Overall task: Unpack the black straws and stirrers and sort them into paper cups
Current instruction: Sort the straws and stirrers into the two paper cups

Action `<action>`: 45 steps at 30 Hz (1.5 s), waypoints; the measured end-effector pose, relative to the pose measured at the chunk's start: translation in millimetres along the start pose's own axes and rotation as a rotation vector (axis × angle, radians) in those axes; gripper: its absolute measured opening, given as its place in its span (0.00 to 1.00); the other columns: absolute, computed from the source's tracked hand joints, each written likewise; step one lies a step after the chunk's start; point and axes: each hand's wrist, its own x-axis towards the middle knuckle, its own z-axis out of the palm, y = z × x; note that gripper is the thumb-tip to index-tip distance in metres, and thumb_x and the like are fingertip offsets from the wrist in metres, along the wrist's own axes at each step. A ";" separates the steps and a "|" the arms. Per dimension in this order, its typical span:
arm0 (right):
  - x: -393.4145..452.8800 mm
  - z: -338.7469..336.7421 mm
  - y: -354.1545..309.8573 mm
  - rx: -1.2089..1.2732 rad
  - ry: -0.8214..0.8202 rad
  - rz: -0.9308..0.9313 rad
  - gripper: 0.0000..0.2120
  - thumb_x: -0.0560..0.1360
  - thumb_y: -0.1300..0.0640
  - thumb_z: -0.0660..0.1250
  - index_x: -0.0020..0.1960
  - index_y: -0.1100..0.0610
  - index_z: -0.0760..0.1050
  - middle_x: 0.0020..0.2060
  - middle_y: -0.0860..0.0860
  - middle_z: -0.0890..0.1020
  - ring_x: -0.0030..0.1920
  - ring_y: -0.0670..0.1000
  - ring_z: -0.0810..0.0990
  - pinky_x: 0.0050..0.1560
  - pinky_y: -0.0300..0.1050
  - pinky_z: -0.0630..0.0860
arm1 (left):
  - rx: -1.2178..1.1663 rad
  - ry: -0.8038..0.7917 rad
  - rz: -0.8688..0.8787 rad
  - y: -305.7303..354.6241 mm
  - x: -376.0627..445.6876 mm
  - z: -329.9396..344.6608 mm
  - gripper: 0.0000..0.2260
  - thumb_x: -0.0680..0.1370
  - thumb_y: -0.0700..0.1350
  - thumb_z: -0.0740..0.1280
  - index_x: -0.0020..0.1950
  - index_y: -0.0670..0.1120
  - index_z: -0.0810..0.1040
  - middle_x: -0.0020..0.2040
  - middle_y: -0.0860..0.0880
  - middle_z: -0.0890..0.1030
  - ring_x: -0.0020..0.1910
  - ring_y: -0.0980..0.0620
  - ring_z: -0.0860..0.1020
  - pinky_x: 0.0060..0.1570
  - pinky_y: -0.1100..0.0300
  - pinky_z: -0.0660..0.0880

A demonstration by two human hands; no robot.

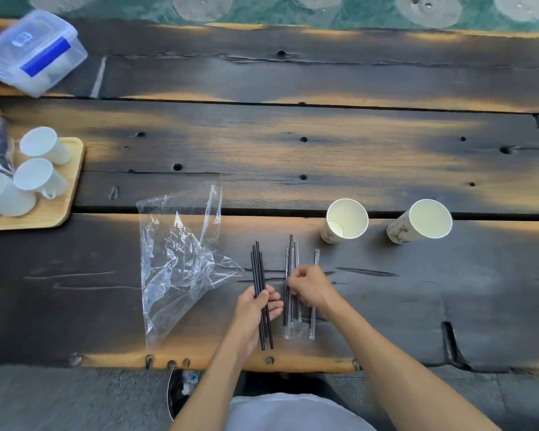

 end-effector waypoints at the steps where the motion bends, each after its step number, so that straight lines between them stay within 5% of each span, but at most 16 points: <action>1: -7.7 -1.5 -2.2 0.014 -0.059 -0.038 0.08 0.73 0.62 0.66 0.35 0.56 0.72 0.29 0.53 0.73 0.22 0.45 0.66 0.22 0.36 0.61 | 0.007 -0.016 0.001 1.6 -0.8 2.4 0.08 0.83 0.38 0.57 0.52 0.39 0.74 0.46 0.40 0.81 0.44 0.44 0.82 0.48 0.53 0.81; 4: -20.5 -1.9 -1.9 0.027 -0.156 -0.133 0.06 0.74 0.59 0.69 0.39 0.57 0.76 0.27 0.47 0.75 0.23 0.39 0.71 0.26 0.32 0.69 | 0.094 -0.060 0.026 6.1 -6.2 9.8 0.08 0.84 0.40 0.56 0.53 0.40 0.75 0.48 0.39 0.84 0.43 0.43 0.84 0.46 0.49 0.81; 6: -23.0 -0.6 0.6 -0.037 -0.152 -0.187 0.08 0.73 0.57 0.71 0.35 0.54 0.76 0.27 0.46 0.77 0.28 0.44 0.76 0.36 0.43 0.78 | 0.159 -0.072 0.052 8.5 -11.0 17.0 0.08 0.84 0.41 0.56 0.54 0.41 0.73 0.42 0.41 0.82 0.33 0.47 0.81 0.35 0.54 0.79; 8: -26.4 0.2 0.7 -0.163 -0.133 -0.232 0.10 0.72 0.56 0.70 0.33 0.53 0.74 0.27 0.47 0.78 0.31 0.48 0.77 0.40 0.48 0.79 | 0.274 -0.059 0.089 8.4 -13.0 22.0 0.08 0.84 0.41 0.55 0.54 0.39 0.72 0.35 0.43 0.77 0.25 0.51 0.73 0.24 0.60 0.71; 10: -33.0 -4.5 -4.3 -0.187 -0.088 -0.264 0.10 0.73 0.58 0.68 0.34 0.52 0.72 0.30 0.50 0.78 0.32 0.49 0.75 0.36 0.43 0.74 | 0.320 -0.064 0.100 8.1 -15.5 26.0 0.08 0.84 0.42 0.54 0.51 0.39 0.69 0.32 0.45 0.71 0.22 0.54 0.66 0.20 0.63 0.62; 13: -40.3 -17.7 -12.0 0.211 -0.023 -0.269 0.06 0.77 0.64 0.64 0.43 0.56 0.74 0.36 0.53 0.78 0.34 0.49 0.74 0.38 0.39 0.72 | 0.246 -0.157 0.080 13.2 -24.1 31.0 0.09 0.84 0.44 0.54 0.49 0.41 0.69 0.31 0.48 0.69 0.21 0.56 0.63 0.19 0.66 0.57; 16: -45.4 -32.6 -15.0 0.660 -0.213 -0.251 0.06 0.81 0.63 0.60 0.52 0.62 0.75 0.42 0.57 0.81 0.37 0.54 0.76 0.37 0.43 0.73 | 0.185 -0.329 0.045 17.1 -37.1 36.4 0.12 0.85 0.46 0.54 0.51 0.39 0.71 0.30 0.48 0.68 0.21 0.56 0.62 0.18 0.68 0.57; 18: -48.8 -41.1 -16.7 0.821 -0.364 -0.231 0.09 0.80 0.64 0.60 0.59 0.65 0.73 0.50 0.60 0.84 0.48 0.60 0.82 0.33 0.41 0.74 | 0.114 -0.430 -0.016 19.8 -44.3 38.4 0.12 0.85 0.47 0.54 0.52 0.39 0.71 0.30 0.47 0.68 0.21 0.55 0.62 0.19 0.68 0.57; 21: -54.5 -55.0 -16.6 0.880 -0.508 -0.266 0.14 0.78 0.65 0.63 0.62 0.66 0.69 0.54 0.65 0.82 0.53 0.61 0.84 0.30 0.41 0.79 | 0.003 -0.546 -0.096 25.1 -51.1 39.4 0.12 0.84 0.47 0.55 0.51 0.39 0.71 0.30 0.45 0.67 0.21 0.55 0.63 0.19 0.67 0.55; 24: -58.4 -66.1 -12.2 0.834 -0.557 -0.304 0.13 0.75 0.65 0.67 0.58 0.64 0.71 0.51 0.65 0.83 0.50 0.60 0.84 0.49 0.50 0.82 | 0.065 -0.581 -0.111 25.4 -53.3 39.4 0.14 0.83 0.48 0.57 0.49 0.38 0.73 0.31 0.44 0.69 0.22 0.54 0.65 0.19 0.66 0.57; 28: -65.3 -78.5 -13.4 0.907 -0.368 -0.352 0.04 0.77 0.69 0.63 0.50 0.63 0.72 0.42 0.61 0.83 0.46 0.60 0.85 0.50 0.53 0.82 | 0.260 -0.499 0.005 18.6 -47.5 42.8 0.19 0.83 0.52 0.56 0.53 0.37 0.77 0.34 0.45 0.77 0.27 0.52 0.71 0.25 0.62 0.65; 36: -55.1 -149.8 -46.2 1.174 0.362 -0.622 0.09 0.82 0.70 0.54 0.48 0.60 0.69 0.41 0.58 0.80 0.46 0.57 0.84 0.57 0.53 0.81 | 0.283 -0.264 0.043 8.0 -31.6 29.8 0.17 0.84 0.49 0.57 0.61 0.37 0.76 0.40 0.44 0.81 0.31 0.52 0.75 0.28 0.62 0.70; 41: -33.4 -151.8 -54.0 0.837 0.640 -0.646 0.11 0.79 0.69 0.56 0.47 0.55 0.71 0.40 0.52 0.84 0.50 0.57 0.84 0.58 0.55 0.79 | 0.243 -0.196 0.007 2.7 -28.5 27.7 0.16 0.84 0.48 0.57 0.60 0.37 0.76 0.39 0.45 0.81 0.30 0.52 0.76 0.28 0.61 0.69; 45: -19.3 -131.6 -52.0 0.612 0.618 -0.577 0.11 0.78 0.70 0.57 0.48 0.55 0.71 0.45 0.56 0.83 0.51 0.54 0.82 0.59 0.51 0.76 | 0.223 -0.161 -0.006 1.8 -27.2 26.4 0.16 0.83 0.48 0.57 0.59 0.38 0.77 0.39 0.44 0.81 0.30 0.51 0.76 0.28 0.61 0.69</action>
